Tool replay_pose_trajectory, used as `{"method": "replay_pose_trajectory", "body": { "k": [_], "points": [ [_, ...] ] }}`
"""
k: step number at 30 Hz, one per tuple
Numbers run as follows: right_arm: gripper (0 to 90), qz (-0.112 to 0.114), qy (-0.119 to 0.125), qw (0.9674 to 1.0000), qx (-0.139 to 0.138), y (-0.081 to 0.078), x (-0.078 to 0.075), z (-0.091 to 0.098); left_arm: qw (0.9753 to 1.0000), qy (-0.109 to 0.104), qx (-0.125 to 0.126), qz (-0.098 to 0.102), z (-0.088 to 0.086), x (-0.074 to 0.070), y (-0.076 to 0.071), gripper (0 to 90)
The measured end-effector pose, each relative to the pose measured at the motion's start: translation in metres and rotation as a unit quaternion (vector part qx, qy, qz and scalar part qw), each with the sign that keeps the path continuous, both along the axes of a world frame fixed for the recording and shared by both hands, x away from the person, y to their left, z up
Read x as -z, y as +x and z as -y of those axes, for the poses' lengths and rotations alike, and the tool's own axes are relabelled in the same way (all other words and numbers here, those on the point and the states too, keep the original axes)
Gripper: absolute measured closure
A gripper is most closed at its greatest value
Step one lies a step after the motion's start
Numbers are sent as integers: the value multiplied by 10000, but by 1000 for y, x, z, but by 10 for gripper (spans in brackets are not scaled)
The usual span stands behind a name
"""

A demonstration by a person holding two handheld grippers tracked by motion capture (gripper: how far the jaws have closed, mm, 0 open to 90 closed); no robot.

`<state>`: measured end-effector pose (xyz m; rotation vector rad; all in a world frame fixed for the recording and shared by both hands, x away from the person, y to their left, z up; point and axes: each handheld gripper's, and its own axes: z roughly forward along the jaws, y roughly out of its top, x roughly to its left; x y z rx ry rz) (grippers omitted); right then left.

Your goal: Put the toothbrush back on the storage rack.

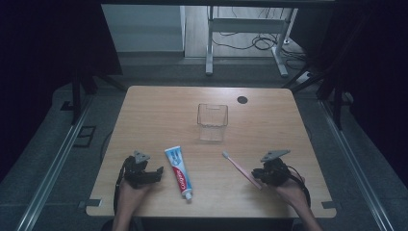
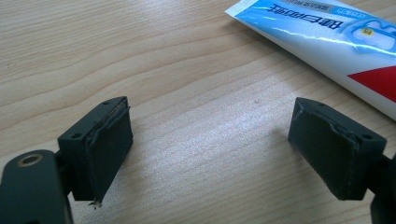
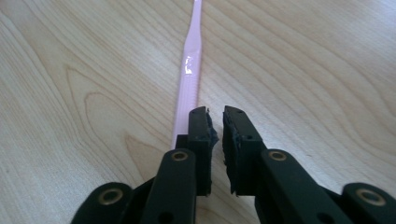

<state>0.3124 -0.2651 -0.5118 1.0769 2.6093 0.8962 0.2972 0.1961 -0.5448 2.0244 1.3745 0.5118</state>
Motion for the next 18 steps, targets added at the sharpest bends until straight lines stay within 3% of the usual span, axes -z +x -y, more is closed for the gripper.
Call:
{"method": "replay_pose_trajectory", "body": {
  "k": [10, 18],
  "points": [
    [671, -387, -238, 9989, -121, 10, -16, -7, 10000, -2, -4, -3, 0, 0, 0, 136],
    [663, -674, -632, 9954, -244, 19, -22, -22, 10000, 7, 6, -3, 0, 0, 0, 136]
  ]
}}
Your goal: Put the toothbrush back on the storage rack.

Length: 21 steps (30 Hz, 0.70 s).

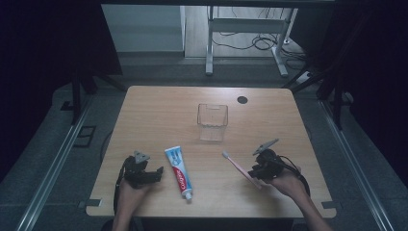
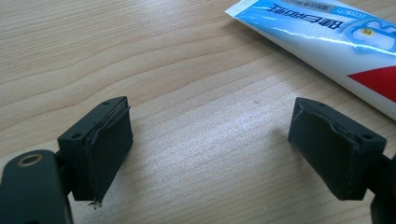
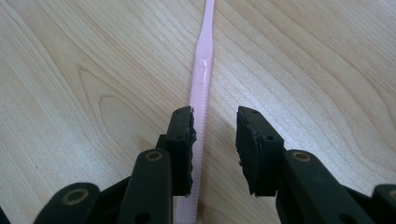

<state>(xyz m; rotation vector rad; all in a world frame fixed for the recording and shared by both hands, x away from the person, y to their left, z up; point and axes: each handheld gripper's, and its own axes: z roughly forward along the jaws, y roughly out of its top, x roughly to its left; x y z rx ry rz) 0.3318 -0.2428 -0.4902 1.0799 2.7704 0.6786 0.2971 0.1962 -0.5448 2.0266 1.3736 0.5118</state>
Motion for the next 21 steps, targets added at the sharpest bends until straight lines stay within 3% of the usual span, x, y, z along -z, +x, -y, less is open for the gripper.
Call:
{"method": "replay_pose_trajectory", "body": {
  "k": [8, 17, 21],
  "points": [
    [674, -270, -446, 9984, -206, 8, 0, -18, 10000, 11, 5, -3, 0, 0, 0, 136],
    [717, -587, -999, 9926, -358, 16, 3, -38, 10000, 1, -3, -9, 0, 0, 0, 136],
    [736, -629, -1154, 9905, -412, 20, 5, -45, 10000, 11, 3, -4, 0, 0, 0, 136]
  ]
}}
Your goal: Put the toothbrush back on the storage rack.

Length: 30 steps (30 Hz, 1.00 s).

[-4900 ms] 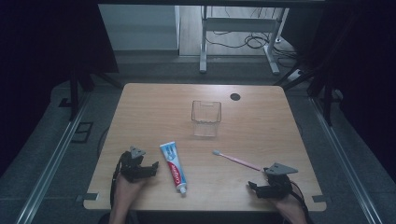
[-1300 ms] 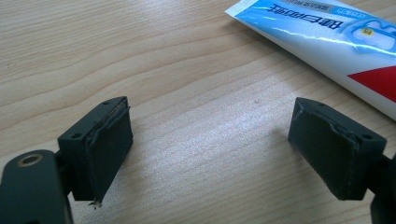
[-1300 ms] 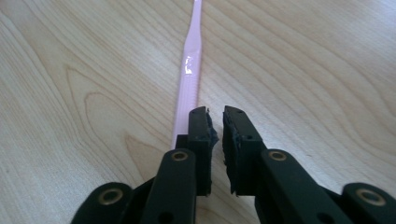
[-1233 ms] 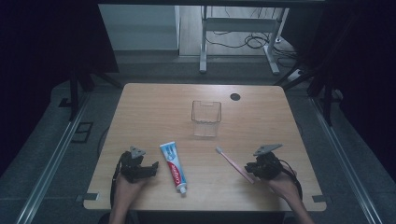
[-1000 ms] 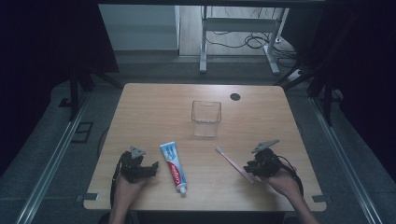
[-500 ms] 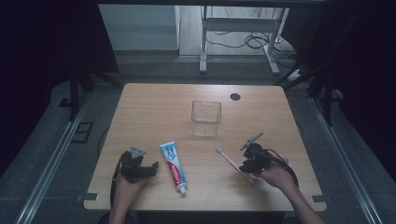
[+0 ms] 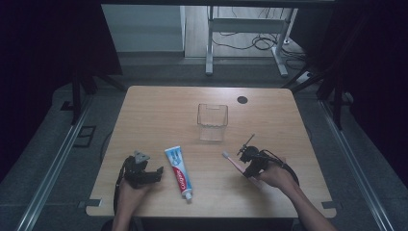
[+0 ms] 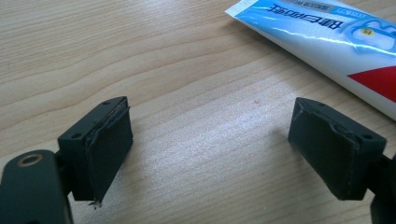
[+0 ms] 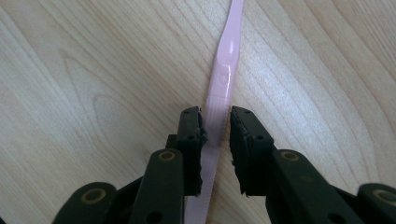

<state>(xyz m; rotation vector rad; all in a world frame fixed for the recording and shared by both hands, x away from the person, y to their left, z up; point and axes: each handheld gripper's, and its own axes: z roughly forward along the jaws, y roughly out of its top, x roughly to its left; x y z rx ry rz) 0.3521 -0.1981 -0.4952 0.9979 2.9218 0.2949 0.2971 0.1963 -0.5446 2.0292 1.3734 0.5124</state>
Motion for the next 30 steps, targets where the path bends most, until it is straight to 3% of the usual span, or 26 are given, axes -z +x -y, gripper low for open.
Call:
{"method": "replay_pose_trajectory", "body": {
  "k": [21, 30],
  "points": [
    [784, -166, -407, 9990, 17, 10, 2, -16, 10000, 1, 0, 0, 0, 0, 0, 136],
    [785, -52, -201, 9998, 44, 9, -8, -9, 10000, 4, 8, 3, 0, 0, 0, 136]
  ]
}}
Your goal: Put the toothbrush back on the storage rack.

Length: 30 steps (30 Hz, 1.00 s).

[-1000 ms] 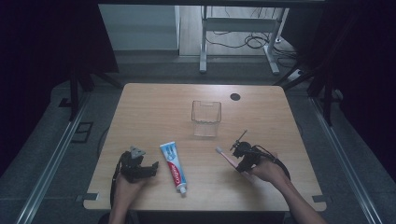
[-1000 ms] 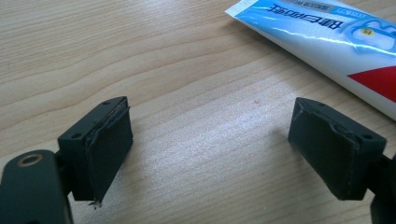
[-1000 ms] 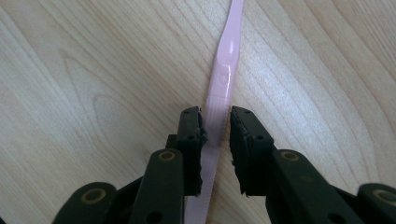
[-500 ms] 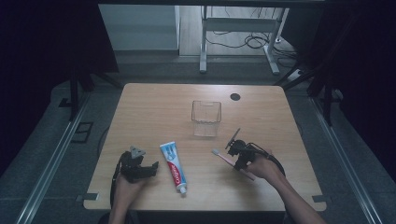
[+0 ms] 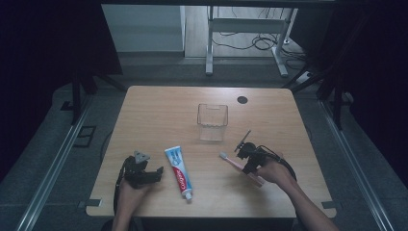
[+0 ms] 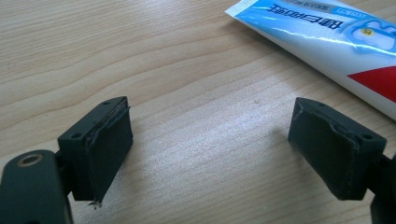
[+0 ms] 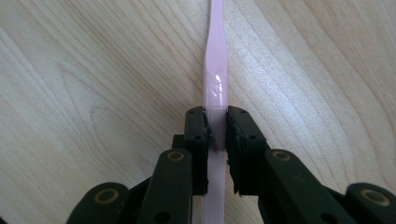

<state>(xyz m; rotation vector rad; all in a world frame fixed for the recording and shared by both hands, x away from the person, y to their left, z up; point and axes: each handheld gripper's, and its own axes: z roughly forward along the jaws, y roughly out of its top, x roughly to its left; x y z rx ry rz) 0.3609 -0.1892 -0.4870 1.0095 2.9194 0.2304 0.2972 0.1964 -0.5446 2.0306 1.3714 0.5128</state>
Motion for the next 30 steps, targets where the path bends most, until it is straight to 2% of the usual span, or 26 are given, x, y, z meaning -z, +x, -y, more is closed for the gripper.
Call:
{"method": "replay_pose_trajectory", "body": {
  "k": [16, 30],
  "points": [
    [785, 230, 414, 9989, 60, -3, -27, 13, 10000, -24, -18, -6, 0, 0, 0, 136],
    [785, 561, 889, 9944, 79, -1, -62, 18, 10000, -19, -22, -6, 0, 0, 0, 136]
  ]
}}
